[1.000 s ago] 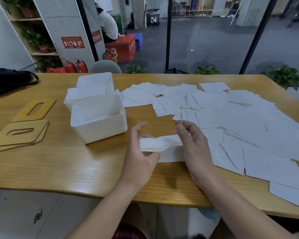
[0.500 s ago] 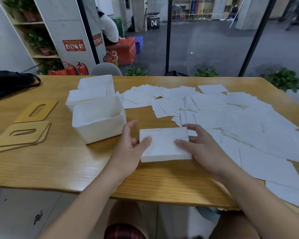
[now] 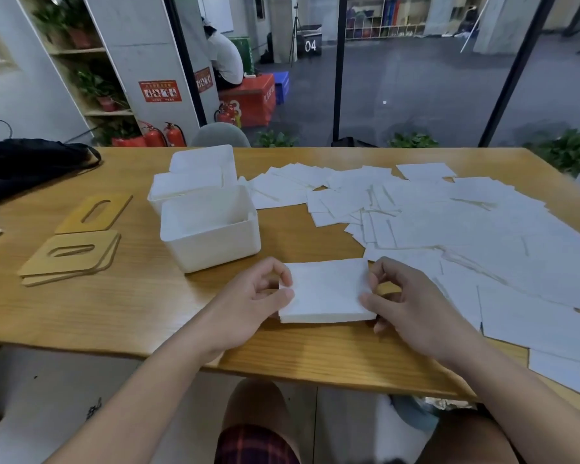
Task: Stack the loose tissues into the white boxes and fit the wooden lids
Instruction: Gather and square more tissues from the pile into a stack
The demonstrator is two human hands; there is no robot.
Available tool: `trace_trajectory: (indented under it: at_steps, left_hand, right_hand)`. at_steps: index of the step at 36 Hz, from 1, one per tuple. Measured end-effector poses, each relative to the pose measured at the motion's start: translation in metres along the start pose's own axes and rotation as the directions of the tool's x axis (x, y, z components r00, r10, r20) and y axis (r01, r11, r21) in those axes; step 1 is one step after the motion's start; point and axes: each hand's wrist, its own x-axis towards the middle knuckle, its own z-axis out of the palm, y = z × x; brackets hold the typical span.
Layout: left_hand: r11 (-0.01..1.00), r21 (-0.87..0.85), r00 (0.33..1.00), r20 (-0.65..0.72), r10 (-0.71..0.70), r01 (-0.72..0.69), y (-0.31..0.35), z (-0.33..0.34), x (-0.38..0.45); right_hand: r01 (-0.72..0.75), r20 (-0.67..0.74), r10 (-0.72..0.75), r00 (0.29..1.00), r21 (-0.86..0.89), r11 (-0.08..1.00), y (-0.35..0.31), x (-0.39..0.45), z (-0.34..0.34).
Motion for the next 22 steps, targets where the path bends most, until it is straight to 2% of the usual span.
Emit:
trace_trajectory:
  at_steps: [2,9,12,16,22]
  left_hand:
    - [0.999,0.049,1.0,0.014,0.017,-0.018,-0.002,-0.004,-0.005]
    - [0.988,0.136,0.993,-0.077,0.087,-0.076,0.002,-0.031,-0.024]
    - [0.975,0.199,0.984,-0.128,0.124,-0.097,0.007,-0.053,-0.034]
    - [0.944,0.321,0.972,-0.187,0.142,-0.076,0.02,-0.091,-0.043]
    - [0.87,0.491,0.929,-0.299,0.219,-0.047,0.045,-0.151,-0.028]
  right_hand:
    - [0.042,0.005,-0.042,0.999,-0.036,0.998,-0.004,-0.001,0.0]
    - [0.167,0.096,-0.155,0.983,-0.138,0.976,-0.036,0.005,0.009]
    - [0.22,0.08,-0.209,0.975,-0.169,0.961,-0.055,0.015,0.021]
    - [0.324,0.07,-0.316,0.946,-0.223,0.92,-0.088,0.038,0.037]
    - [0.414,0.091,-0.403,0.91,-0.189,0.891,-0.133,0.097,0.055]
